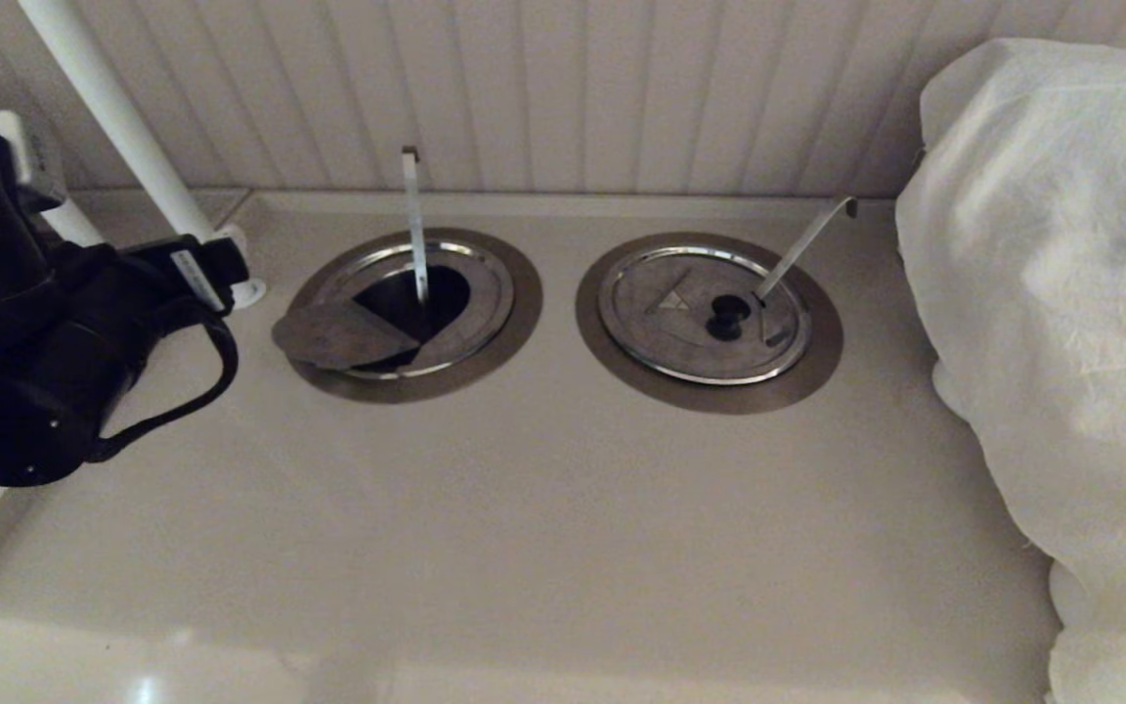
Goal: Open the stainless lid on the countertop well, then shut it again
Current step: Stir with a spoon
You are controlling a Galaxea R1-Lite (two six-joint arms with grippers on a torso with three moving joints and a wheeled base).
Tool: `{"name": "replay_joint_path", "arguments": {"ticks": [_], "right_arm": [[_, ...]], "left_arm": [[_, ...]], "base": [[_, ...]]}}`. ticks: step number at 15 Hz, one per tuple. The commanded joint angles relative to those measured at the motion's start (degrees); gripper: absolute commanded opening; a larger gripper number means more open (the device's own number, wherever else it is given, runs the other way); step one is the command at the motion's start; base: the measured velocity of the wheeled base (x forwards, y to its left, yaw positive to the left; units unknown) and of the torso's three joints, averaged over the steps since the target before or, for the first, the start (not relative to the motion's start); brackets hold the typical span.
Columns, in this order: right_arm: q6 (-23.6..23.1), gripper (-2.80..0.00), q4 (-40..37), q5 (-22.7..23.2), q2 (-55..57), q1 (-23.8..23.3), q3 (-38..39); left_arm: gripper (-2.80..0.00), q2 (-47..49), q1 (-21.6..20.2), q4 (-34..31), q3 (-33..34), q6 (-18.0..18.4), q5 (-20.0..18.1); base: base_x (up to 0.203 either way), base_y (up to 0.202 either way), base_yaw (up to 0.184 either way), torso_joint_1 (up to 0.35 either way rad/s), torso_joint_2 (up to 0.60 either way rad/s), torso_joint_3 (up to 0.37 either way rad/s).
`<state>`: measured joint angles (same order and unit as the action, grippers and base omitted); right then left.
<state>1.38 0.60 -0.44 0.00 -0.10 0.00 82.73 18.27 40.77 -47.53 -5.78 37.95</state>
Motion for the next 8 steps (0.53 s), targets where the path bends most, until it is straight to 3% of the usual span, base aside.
{"name": "replay_joint_path", "arguments": {"ticks": [1, 4, 8], "right_arm": [[0.02, 0.0, 0.02, 0.0, -0.09, 0.01, 0.09], [0.02, 0.0, 0.02, 0.0, -0.09, 0.01, 0.09], [0.02, 0.0, 0.02, -0.05, -0.09, 0.01, 0.09]], "left_arm": [[0.0, 6.46, 0.06, 0.13, -3.87, 0.02, 0.17], [0.0, 18.51, 0.04, -1.97, -19.07, 0.39, -1.94], [0.0, 33.29, -0.08, -10.66, -45.97, 6.06, -8.06]], "base": [[0.0, 0.0, 0.0, 0.0, 0.0, 0.0], [0.0, 0.0, 0.0, 0.0, 0.0, 0.0], [0.0, 0.0, 0.0, 0.0, 0.0, 0.0]]}}
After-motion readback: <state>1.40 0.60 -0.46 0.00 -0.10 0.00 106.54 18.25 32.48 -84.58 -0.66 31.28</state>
